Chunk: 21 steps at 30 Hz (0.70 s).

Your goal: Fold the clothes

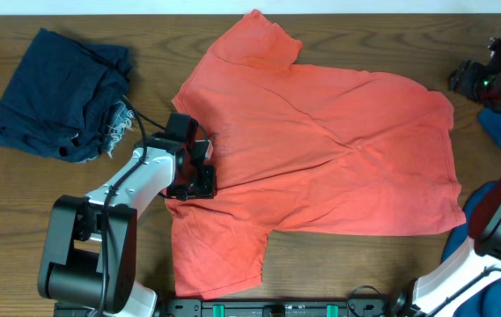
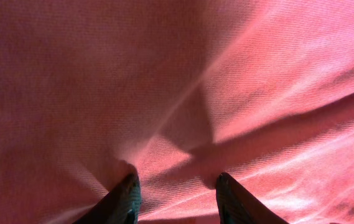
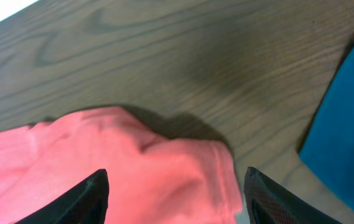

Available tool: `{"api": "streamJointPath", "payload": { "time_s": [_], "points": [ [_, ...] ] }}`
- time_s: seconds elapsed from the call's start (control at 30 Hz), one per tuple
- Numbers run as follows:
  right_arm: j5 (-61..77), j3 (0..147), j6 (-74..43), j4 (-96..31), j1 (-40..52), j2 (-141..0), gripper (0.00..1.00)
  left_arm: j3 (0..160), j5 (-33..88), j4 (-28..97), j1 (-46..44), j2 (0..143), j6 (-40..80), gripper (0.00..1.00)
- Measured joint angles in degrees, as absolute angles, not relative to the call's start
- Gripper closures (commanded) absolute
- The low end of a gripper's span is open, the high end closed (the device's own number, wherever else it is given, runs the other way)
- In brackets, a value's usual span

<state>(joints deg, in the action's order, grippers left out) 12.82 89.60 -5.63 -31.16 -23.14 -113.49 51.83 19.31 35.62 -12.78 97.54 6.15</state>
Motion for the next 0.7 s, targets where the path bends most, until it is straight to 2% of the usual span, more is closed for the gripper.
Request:
{"api": "streamJointPath", "payload": {
  "time_s": [0.17, 0.23, 0.3, 0.33, 0.37, 0.4, 0.47, 0.7],
  "points": [
    [11.9, 89.6, -7.2, -28.6, -23.1, -119.3, 0.32, 51.8, 19.3, 35.6, -12.8, 97.5, 6.1, 0.58],
    [12.4, 89.4, -7.6, -27.8, -23.1, -121.6, 0.36, 51.8, 19.3, 35.6, -12.8, 97.5, 6.2, 0.59],
    [13.8, 89.3, -7.9, -26.7, -23.1, -123.5, 0.49, 51.8, 19.3, 35.6, -12.8, 97.5, 6.2, 0.58],
    [14.8, 89.2, -8.1, -26.3, -23.1, -124.1, 0.63, 51.8, 19.3, 35.6, -12.8, 97.5, 6.2, 0.58],
    [16.0, 89.1, -8.4, -26.0, -23.1, -124.4, 0.86, 51.8, 19.3, 35.6, -12.8, 97.5, 6.2, 0.58],
    [17.3, 89.1, -8.3, -25.9, -23.1, -124.5, 0.95, 51.8, 19.3, 35.6, -12.8, 97.5, 6.2, 0.58],
    [20.5, 89.1, -8.3, -26.2, -23.1, -124.4, 0.99, 51.8, 19.3, 35.6, -12.8, 97.5, 6.1, 0.59],
    [26.2, 89.1, -6.4, -36.7, -21.7, -122.0, 0.99, 51.8, 19.6, 35.6, -12.8, 97.5, 6.2, 0.58]
  ]
}}
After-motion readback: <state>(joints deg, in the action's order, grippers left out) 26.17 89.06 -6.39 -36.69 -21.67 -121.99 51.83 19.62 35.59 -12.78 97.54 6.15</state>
